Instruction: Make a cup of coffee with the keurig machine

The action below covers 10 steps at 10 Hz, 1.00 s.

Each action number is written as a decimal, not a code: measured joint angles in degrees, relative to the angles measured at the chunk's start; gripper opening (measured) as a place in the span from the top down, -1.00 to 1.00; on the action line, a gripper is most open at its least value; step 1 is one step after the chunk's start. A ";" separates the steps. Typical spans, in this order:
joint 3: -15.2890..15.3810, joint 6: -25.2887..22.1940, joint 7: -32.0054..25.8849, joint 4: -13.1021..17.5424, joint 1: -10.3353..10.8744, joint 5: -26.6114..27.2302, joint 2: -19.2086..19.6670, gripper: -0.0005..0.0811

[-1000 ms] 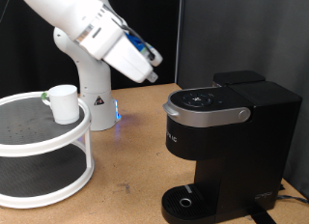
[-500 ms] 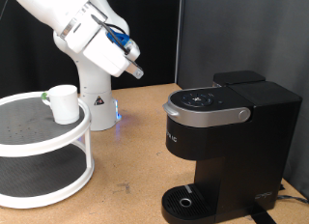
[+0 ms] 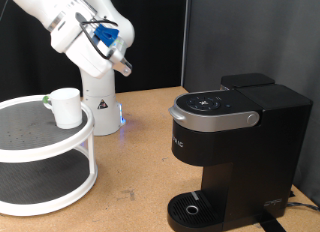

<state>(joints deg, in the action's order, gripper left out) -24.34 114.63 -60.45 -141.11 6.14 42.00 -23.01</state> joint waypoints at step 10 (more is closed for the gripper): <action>-5.85 -18.18 -5.94 -0.86 -4.73 -12.85 -4.46 0.99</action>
<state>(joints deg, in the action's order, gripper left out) -30.18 96.45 -66.39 -141.97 1.41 29.15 -27.47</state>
